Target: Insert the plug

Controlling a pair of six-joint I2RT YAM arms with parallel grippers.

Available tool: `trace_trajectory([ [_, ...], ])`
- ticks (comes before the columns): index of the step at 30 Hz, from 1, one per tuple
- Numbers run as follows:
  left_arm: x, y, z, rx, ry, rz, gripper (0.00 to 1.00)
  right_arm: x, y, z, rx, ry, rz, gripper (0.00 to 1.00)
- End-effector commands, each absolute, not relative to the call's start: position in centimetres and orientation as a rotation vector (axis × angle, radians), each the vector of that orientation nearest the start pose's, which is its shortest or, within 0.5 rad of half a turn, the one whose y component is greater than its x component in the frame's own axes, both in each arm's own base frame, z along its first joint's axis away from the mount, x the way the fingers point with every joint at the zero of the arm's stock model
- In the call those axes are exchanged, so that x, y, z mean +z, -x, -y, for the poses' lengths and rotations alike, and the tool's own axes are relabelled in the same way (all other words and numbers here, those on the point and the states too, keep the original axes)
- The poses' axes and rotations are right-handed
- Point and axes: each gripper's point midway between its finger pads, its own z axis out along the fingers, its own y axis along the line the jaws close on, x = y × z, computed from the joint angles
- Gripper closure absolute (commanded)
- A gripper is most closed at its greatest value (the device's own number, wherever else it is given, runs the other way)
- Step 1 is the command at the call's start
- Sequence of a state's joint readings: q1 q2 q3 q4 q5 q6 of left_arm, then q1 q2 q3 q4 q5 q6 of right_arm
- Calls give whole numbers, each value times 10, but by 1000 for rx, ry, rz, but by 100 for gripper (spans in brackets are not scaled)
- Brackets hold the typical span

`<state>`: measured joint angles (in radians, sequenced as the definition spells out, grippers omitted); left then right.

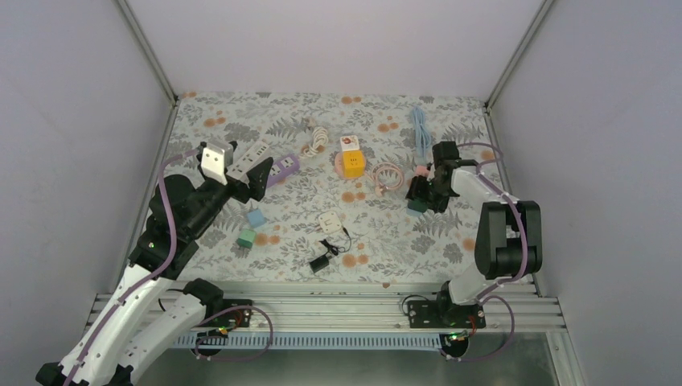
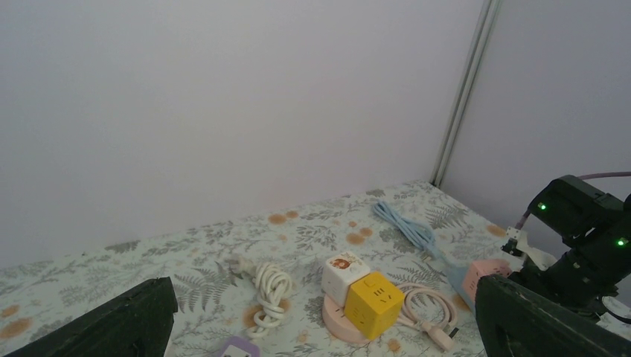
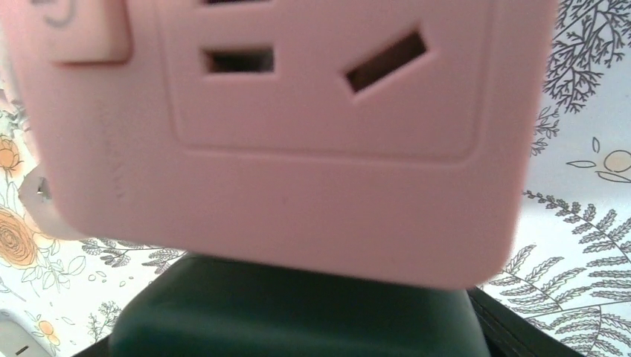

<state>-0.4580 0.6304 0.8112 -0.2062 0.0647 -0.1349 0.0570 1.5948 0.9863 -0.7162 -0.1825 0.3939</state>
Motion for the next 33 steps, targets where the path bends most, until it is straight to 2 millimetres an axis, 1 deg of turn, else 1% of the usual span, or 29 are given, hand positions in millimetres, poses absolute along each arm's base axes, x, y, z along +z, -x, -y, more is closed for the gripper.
trace_trajectory([
  [1,371,-245,134,-513,-318,-1574,0,16,-307,-35,188,-514,-2988,58],
  [4,371,-245,134,-512,-318,-1574,0,13,-309,-33,155,-518,-2990,58],
  [7,370,-246,135,-512,-318,-1578,0,18,-313,-29,78,-503,-2976,58],
  [9,370,-246,134,-513,-317,-1578,0,24,-316,-29,59,-495,-2961,53],
  [11,370,-246,135,-513,-317,-1580,0,31,-319,-26,35,-498,-2943,46],
  [13,370,-246,134,-511,-318,-1580,0,37,-322,-28,49,-495,-2925,38],
  [17,369,-247,136,-513,-320,-1582,0,80,-337,-43,195,-416,-2812,21],
  [18,369,-248,136,-514,-322,-1582,0,92,-342,-44,210,-407,-2779,16],
  [20,369,-248,137,-517,-324,-1585,0,108,-346,-44,212,-395,-2736,12],
  [22,368,-248,137,-519,-325,-1585,0,117,-347,-42,199,-385,-2720,10],
  [24,368,-248,138,-521,-325,-1584,0,116,-345,-40,178,-388,-2731,11],
  [33,369,-248,137,-518,-325,-1582,0,87,-325,-28,64,-450,-2804,23],
])
